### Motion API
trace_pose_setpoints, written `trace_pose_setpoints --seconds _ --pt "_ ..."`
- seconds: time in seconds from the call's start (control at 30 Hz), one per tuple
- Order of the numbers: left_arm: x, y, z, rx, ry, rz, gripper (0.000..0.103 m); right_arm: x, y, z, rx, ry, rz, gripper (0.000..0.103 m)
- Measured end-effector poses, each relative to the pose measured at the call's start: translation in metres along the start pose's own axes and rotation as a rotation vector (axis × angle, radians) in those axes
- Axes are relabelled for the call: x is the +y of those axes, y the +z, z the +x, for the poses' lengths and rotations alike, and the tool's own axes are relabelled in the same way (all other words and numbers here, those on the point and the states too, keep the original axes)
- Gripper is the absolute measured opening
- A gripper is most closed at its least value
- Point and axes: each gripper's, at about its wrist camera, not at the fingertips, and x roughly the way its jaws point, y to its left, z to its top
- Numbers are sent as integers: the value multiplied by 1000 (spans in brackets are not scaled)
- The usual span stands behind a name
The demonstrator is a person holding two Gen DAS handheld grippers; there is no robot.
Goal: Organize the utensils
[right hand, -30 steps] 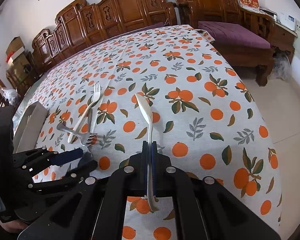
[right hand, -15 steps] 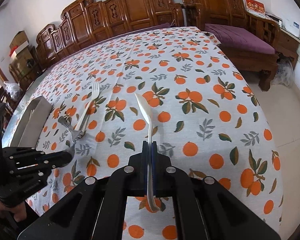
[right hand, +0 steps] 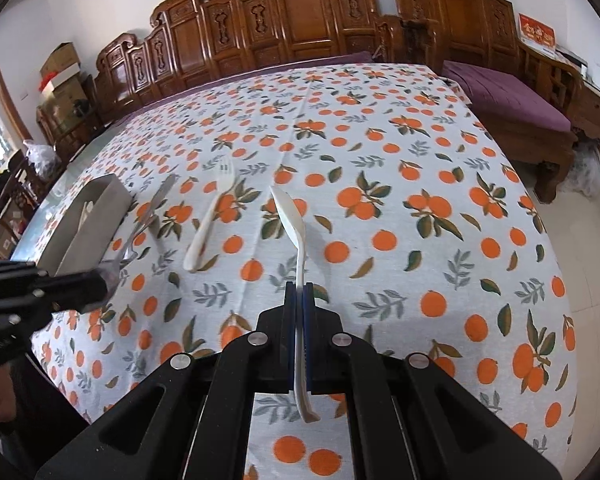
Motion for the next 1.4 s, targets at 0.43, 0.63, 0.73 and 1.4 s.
trace_pose_setpoints --seconds 0.43,0.63,0.73,1.4 --pt "32 5 -32 -49 39 -20 1 38 9 -17 -35 46 -52 4" --pt "62 -1 -48 -60 71 -44 1 68 14 -16 -41 76 -88 4" --pt "80 -5 -56 -59 87 -55 1 84 18 -12 -41 96 -91 4" --pt "186 -47 -42 52 119 -137 1 180 30 17 7 187 -122 4"
